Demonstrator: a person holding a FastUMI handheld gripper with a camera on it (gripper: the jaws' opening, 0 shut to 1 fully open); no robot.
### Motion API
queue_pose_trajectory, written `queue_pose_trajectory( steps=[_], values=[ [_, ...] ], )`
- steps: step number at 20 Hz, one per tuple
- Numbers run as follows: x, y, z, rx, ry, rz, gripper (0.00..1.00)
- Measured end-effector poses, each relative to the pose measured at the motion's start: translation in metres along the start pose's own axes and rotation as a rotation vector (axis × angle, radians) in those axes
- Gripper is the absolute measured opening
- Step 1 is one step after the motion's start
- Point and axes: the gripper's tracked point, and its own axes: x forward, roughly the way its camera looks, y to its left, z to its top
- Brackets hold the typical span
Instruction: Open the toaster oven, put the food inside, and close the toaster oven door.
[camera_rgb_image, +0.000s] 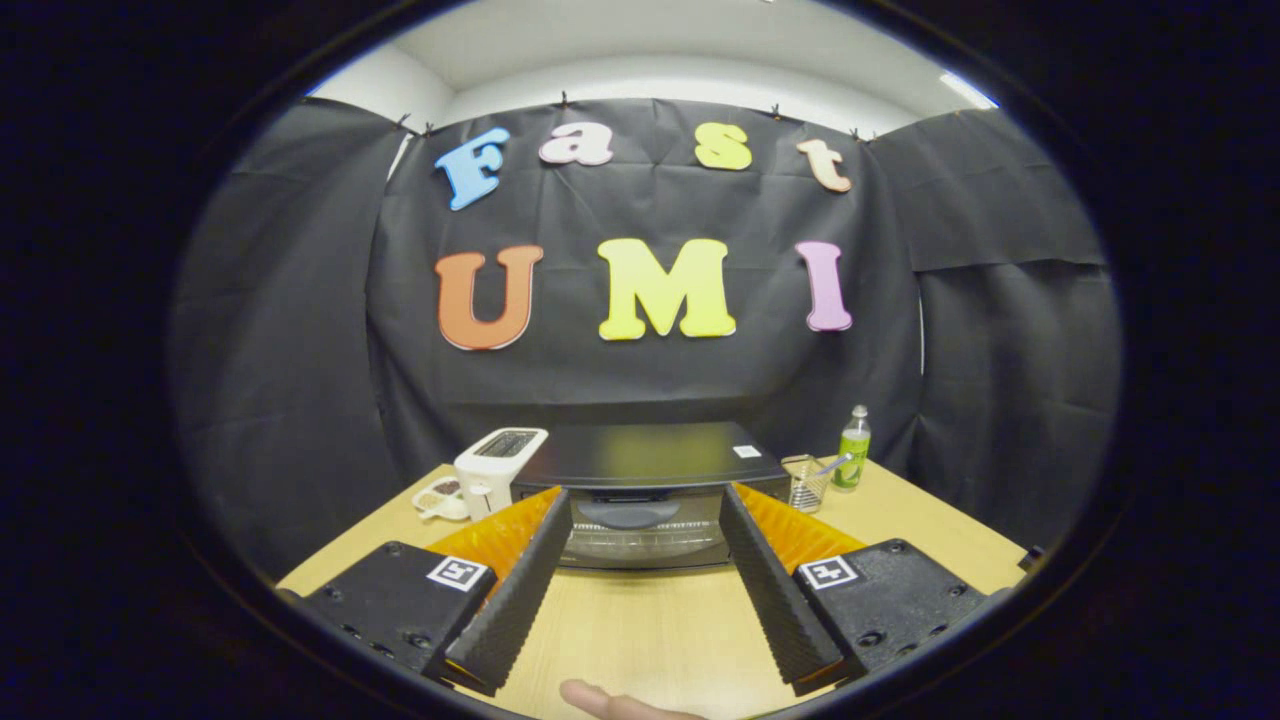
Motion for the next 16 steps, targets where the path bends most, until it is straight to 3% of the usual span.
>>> queue_pose_trajectory(
  steps=[7,16],
  values=[
    [-0.063,-0.018,0.062,0.029,-0.085,-0.01,0.98],
    [-0.1,-0.021,0.074,0.017,-0.138,-0.023,0.98]
  ],
)
